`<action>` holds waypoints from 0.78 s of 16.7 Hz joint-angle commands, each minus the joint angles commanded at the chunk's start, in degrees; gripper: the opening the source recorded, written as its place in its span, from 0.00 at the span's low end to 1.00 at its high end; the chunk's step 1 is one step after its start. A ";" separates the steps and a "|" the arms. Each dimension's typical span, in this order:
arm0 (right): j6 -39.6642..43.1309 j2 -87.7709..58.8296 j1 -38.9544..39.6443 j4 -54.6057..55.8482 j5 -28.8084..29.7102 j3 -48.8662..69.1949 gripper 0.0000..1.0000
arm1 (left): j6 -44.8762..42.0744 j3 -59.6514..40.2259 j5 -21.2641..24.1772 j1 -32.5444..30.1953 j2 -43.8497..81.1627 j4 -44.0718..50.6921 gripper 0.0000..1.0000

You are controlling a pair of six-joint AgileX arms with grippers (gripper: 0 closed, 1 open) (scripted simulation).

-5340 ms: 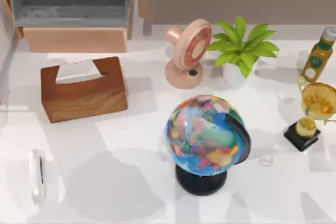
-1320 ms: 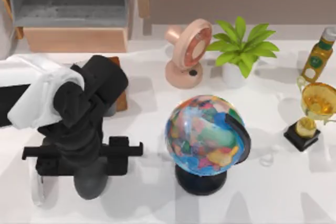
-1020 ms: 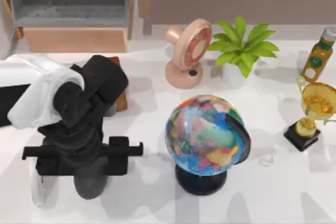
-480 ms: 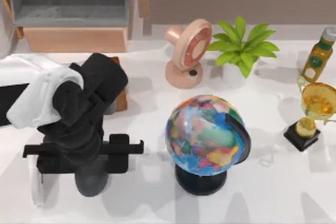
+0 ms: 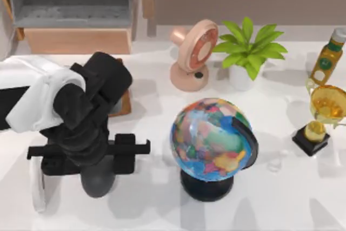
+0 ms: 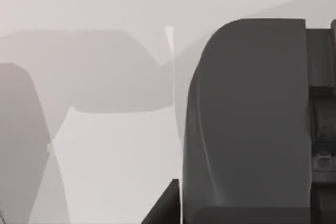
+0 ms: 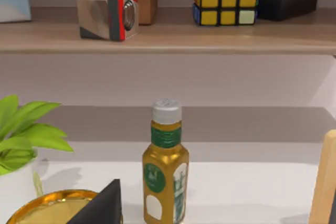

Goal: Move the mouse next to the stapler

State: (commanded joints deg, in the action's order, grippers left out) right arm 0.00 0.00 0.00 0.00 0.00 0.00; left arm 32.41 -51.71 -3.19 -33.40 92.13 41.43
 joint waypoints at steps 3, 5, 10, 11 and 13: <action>0.00 0.00 0.00 0.00 0.00 0.00 1.00 | 0.04 1.05 0.03 -0.16 1.08 -0.61 0.00; 0.00 0.00 0.00 0.00 0.00 0.00 1.00 | 0.04 1.86 0.07 -0.21 1.90 -0.67 0.00; 0.00 0.00 0.00 0.00 0.00 0.00 1.00 | 0.04 1.86 0.07 -0.21 1.90 -0.67 0.08; 0.00 0.00 0.00 0.00 0.00 0.00 1.00 | 0.04 1.86 0.07 -0.21 1.90 -0.67 0.15; 0.00 0.00 0.00 0.00 0.00 0.00 1.00 | 0.04 1.86 0.07 -0.21 1.90 -0.67 0.30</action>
State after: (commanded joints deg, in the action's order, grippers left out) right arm 0.00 0.00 0.00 0.00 0.00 0.00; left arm 32.45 -49.85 -3.11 -33.61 94.04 40.76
